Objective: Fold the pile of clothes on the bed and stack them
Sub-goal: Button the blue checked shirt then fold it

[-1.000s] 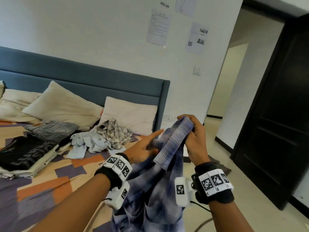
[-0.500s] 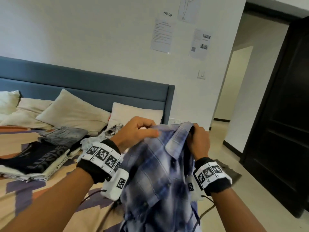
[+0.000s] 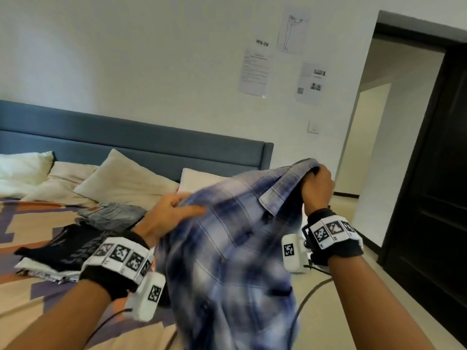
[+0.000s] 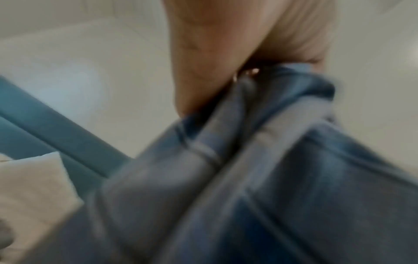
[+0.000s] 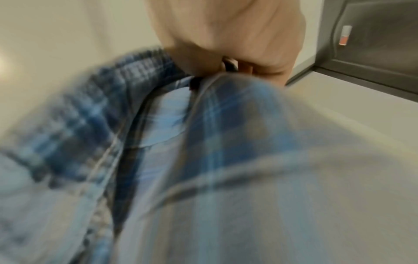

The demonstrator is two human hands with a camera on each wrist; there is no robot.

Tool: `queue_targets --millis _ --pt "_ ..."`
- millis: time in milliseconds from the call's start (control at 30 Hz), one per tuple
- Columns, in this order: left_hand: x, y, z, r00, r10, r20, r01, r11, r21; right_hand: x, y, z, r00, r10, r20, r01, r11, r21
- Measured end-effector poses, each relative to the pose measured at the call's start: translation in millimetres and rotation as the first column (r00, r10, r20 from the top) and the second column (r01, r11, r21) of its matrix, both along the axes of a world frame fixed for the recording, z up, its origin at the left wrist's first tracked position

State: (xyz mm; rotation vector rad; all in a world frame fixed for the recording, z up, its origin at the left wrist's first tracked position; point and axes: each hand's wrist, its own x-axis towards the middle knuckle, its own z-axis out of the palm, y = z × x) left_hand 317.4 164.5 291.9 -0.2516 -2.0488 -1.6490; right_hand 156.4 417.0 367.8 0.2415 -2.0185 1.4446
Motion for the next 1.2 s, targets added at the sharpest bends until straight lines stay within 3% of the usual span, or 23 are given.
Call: queue_targets --millis 100,200,267,333,400,467,500,567,633,667,700,767,833,900,967,1067,1200 --pt "20 -5 48 0.943 0.095 -0.319 -0.128 0.988 -0.085 -3 -10 -14 0.991 0.049 0.126 -0.040 0.996 -0.074" --pt "34 -3 66 0.917 0.072 -0.393 -0.167 0.963 -0.213 -10 -24 -29 0.972 0.105 0.209 -0.085 0.991 -0.099" --pt "39 -1 62 0.956 0.005 -0.292 -0.093 0.953 -0.288 -15 -28 -36 0.957 0.130 0.261 -0.094 0.985 -0.146" --pt "39 -7 47 0.995 -0.029 -0.095 -0.011 0.919 -0.394 -15 -27 -37 0.944 0.144 0.297 -0.089 0.978 -0.190" --pt "35 -19 25 0.989 0.136 0.062 -0.073 0.804 -0.589 -16 -24 -39 0.942 0.138 0.307 -0.075 0.976 -0.207" --pt "27 -32 2 0.919 0.395 0.008 -0.256 0.610 -0.750 -13 -23 -40 0.946 0.116 0.303 -0.057 0.979 -0.197" --pt "22 -36 -6 0.857 0.500 -0.123 -0.416 0.531 -0.738 -11 -23 -41 0.950 0.115 0.291 -0.057 0.978 -0.201" --pt "17 -39 -20 0.671 0.627 -0.396 -0.720 0.425 -0.548 -13 -22 -46 0.965 0.112 0.236 -0.070 0.981 -0.178" --pt "16 -38 -21 0.505 0.684 -0.526 -0.862 0.367 -0.350 -16 -19 -51 0.981 0.097 0.170 -0.076 0.989 -0.126" --pt "16 -40 -19 0.520 0.689 -0.505 -0.853 0.388 -0.349 -17 -16 -53 0.987 0.088 0.138 -0.075 0.992 -0.098" --pt "17 -42 -17 0.605 0.676 -0.422 -0.793 0.465 -0.393 -17 -15 -55 0.990 0.081 0.113 -0.072 0.994 -0.078" --pt "16 -51 -17 0.826 0.550 -0.121 -0.516 0.653 -0.555 -18 -11 -59 0.995 0.076 0.070 -0.072 0.996 -0.054" --pt "15 -57 -24 0.909 0.410 0.075 -0.281 0.736 -0.616 -19 -11 -64 0.995 0.097 0.017 -0.097 0.995 -0.024" --pt "12 -58 -36 0.940 0.328 0.092 -0.214 0.779 -0.589 -21 -14 -69 0.988 0.148 -0.029 -0.147 0.988 0.040" --pt "11 -60 -44 0.919 0.391 -0.058 -0.350 0.738 -0.577 -21 -19 -75 0.972 0.230 -0.048 -0.222 0.965 0.142" --pt "11 -59 -49 0.816 0.508 -0.277 -0.578 0.710 -0.402 -19 -28 -82 0.945 0.319 -0.069 -0.296 0.927 0.232" --pt "2 -17 -67 0.945 0.298 -0.134 -0.326 0.831 -0.452 -9 -48 -89 0.895 0.438 -0.081 -0.416 0.887 0.198"
